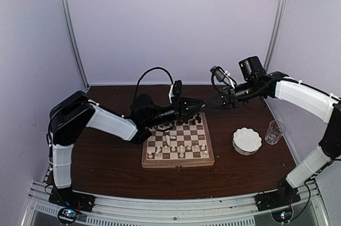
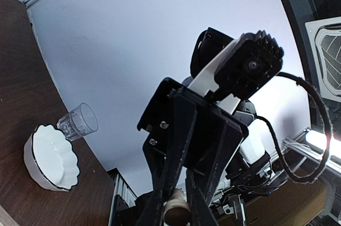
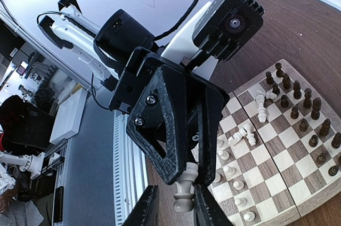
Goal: Set up the chess pieces on the board
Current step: Pass from the left arm to the right, then place the pawn on a2.
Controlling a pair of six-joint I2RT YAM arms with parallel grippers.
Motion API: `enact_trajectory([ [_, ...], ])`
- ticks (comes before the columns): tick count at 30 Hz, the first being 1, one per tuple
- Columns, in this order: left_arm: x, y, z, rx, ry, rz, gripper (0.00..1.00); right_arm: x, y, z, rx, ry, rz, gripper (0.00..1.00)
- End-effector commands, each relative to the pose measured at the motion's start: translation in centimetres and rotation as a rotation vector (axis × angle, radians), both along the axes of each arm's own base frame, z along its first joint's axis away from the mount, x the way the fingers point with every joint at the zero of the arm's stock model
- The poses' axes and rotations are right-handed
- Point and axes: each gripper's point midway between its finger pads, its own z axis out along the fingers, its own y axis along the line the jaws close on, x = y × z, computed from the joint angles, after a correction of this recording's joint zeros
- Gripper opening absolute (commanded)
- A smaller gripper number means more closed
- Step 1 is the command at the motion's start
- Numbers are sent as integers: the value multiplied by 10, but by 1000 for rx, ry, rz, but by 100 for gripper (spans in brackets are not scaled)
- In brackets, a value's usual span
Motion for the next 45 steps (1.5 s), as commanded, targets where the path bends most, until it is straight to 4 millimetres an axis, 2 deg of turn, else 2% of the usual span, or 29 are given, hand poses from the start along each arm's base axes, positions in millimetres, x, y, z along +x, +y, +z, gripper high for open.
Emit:
enact_trajectory([
  [1, 0, 1, 15, -66, -28, 11, 9, -4, 3, 1, 7, -13, 18, 24],
  [4, 1, 1, 14, -64, -27, 14, 9, -5, 3, 1, 5, -17, 19, 21],
  [7, 0, 1, 14, -63, -28, 12, 8, -5, 2, 1, 3, -25, 17, 14],
  [11, 1, 1, 13, -61, -25, 18, 10, -5, 1, 1, -5, -42, 8, 10],
  [16, 3, 2, -3, 6, -18, 47, 23, 0, -6, 2, -74, -104, -31, 8],
  [21, 3, 10, -18, 157, -40, 101, 33, 8, -17, 6, -170, -186, -73, 7],
  [26, -3, 27, -36, 317, -79, 126, 37, 9, -18, 10, -252, -256, -72, 7],
  [28, -1, 45, -51, 449, -78, 166, 36, 6, -14, 6, -334, -311, -43, 8],
  [29, 4, 59, -68, 572, -75, 213, 36, 4, -11, 4, -377, -338, -30, 8],
  [32, 10, 124, -114, 1024, -110, 361, 37, -3, 1, -5, -500, -393, 22, 8],
  [34, 13, 161, -124, 1172, -128, 441, 37, -9, 12, -13, -568, -432, 73, 8],
  [39, 1, 233, -145, 1349, -30, 561, 38, -20, 46, -31, -682, -520, 200, 8],
  [42, -8, 259, -166, 1353, 71, 596, 35, -26, 68, -42, -723, -558, 275, 8],
  [45, -17, 270, -194, 1333, 156, 558, 31, -28, 90, -59, -757, -589, 337, 8],
])
